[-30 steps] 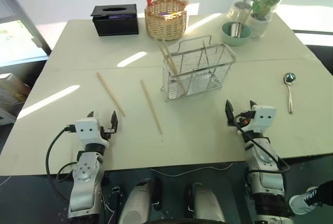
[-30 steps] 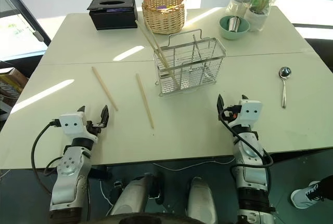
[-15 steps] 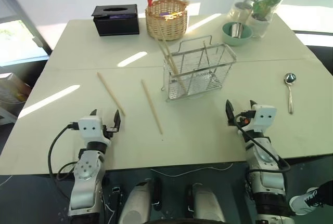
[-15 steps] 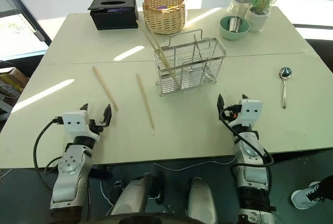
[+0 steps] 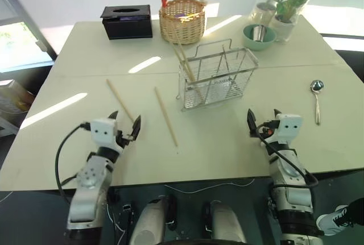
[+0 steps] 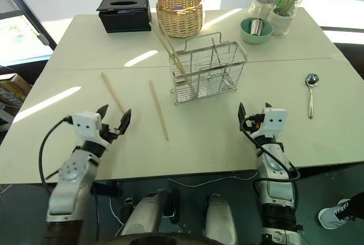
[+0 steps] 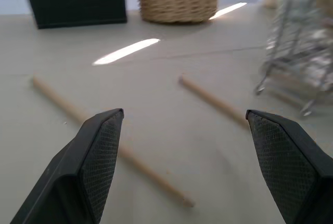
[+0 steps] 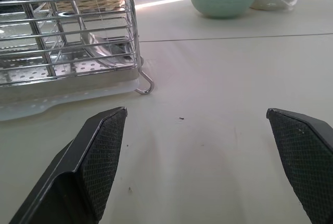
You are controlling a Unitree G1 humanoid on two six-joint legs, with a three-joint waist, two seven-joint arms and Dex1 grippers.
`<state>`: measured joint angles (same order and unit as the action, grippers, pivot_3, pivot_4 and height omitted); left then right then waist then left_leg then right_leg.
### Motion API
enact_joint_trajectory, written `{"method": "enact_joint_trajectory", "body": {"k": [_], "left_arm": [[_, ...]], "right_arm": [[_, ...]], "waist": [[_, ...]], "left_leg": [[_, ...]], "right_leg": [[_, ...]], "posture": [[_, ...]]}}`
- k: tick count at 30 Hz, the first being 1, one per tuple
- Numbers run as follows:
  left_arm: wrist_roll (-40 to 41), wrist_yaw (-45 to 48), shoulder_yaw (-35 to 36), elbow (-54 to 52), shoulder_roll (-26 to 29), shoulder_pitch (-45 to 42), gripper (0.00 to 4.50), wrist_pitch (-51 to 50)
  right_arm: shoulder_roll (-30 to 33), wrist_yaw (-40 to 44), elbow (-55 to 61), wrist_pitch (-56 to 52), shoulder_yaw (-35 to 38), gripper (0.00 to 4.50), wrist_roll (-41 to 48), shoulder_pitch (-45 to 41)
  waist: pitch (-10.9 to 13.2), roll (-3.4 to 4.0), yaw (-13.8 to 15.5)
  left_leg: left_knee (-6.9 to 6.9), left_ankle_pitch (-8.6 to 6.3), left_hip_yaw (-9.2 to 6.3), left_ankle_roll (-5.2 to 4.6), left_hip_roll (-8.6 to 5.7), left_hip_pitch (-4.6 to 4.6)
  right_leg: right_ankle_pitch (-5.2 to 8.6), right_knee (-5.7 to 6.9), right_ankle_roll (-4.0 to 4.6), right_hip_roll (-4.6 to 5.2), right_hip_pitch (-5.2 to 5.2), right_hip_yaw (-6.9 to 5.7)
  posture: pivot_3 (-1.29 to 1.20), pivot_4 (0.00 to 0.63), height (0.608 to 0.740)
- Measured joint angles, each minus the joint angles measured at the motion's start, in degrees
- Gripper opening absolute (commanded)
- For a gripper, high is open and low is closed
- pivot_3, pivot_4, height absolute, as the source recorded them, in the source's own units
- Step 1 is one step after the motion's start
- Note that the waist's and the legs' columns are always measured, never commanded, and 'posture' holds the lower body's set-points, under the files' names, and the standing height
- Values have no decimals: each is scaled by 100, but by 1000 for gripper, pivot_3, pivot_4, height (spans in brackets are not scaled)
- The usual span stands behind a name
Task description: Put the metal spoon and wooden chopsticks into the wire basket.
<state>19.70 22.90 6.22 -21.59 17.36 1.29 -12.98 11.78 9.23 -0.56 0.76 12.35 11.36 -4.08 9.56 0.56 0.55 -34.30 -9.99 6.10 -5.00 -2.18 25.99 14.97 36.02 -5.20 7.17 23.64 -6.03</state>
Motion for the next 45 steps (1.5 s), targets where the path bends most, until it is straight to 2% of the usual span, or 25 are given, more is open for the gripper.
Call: {"method": "enact_joint_trajectory", "body": {"k": [3, 6, 11, 15, 20, 26, 30, 38, 45], "left_arm": [[731, 851, -11, -374, 901, -495, 4006, -735], [1331, 1503, -9, -431, 1531, -1054, 4006, -1309], [2020, 2384, -56, -404, 2164, -1856, 4006, -1983], [2154, 2867, -326, -291, 2411, -2346, 4006, -2281], [2076, 2981, -595, -154, 2235, -2690, 4006, -2300], [1980, 2901, -753, -155, 1979, -2691, 4006, -2261], [1940, 2615, -734, -173, 1695, -2679, 4006, -2215], [1932, 2305, -588, -456, 1714, -2553, 4006, -2203], [2034, 1973, -380, -735, 1742, -2253, 4006, -2336]], "right_arm": [[20, -1, -21, -40, -1, 4444, -2, -76], [38, -19, -21, -173, 1, 4444, 8, -115], [150, -159, 239, -816, 48, 4444, 35, -232], [758, -469, 836, -2198, 92, 4444, -150, -481], [1061, -960, 1242, -4127, 737, 4444, -53, -1126], [1718, -882, 976, -4854, 886, 4444, -51, -1812], [2110, -611, -152, -4718, 781, 4444, -141, -2275], [2472, -209, -2500, -3853, 590, 4444, -345, -3010], [2699, -493, -3999, -3011, 357, 4444, -794, -3583]], "waist": [[1, 2, -9], [2, 3, -6], [4, 6, -10], [6, 11, 5], [6, 10, 7], [12, 4, -8], [22, -10, 3], [30, -18, -7], [32, -20, -23]], "left_leg": [[8, 5, 0, 9, 0, -28], [21, 11, 0, 18, 0, -47], [42, 41, 0, 68, 0, -53], [48, 47, 1, 78, 1, -51], [52, 49, 0, 80, 2, -50], [44, 49, 3, 78, 3, -37], [21, 47, 3, 72, 4, -37], [11, 45, 3, 63, 4, -35], [6, 45, 2, 63, 4, -37]], "right_leg": [[1, 0, 1, -4, -17, 1], [1, 0, 3, -8, -27, 3], [10, 1, 18, -12, -22, 6], [15, 2, 27, -10, -18, 6], [19, 0, 35, -8, -19, 6], [18, 1, 32, -5, -35, 2], [15, 0, 28, -4, -50, -2], [4, 2, 7, -4, -55, -6], [3, 3, 5, -5, -62, -9]], "posture": [[0, 150, 740], [0, 150, 740], [0, 150, 740], [0, 150, 740], [0, 150, 740], [0, 150, 740], [0, 150, 740], [0, 150, 740], [0, 150, 740]]}}
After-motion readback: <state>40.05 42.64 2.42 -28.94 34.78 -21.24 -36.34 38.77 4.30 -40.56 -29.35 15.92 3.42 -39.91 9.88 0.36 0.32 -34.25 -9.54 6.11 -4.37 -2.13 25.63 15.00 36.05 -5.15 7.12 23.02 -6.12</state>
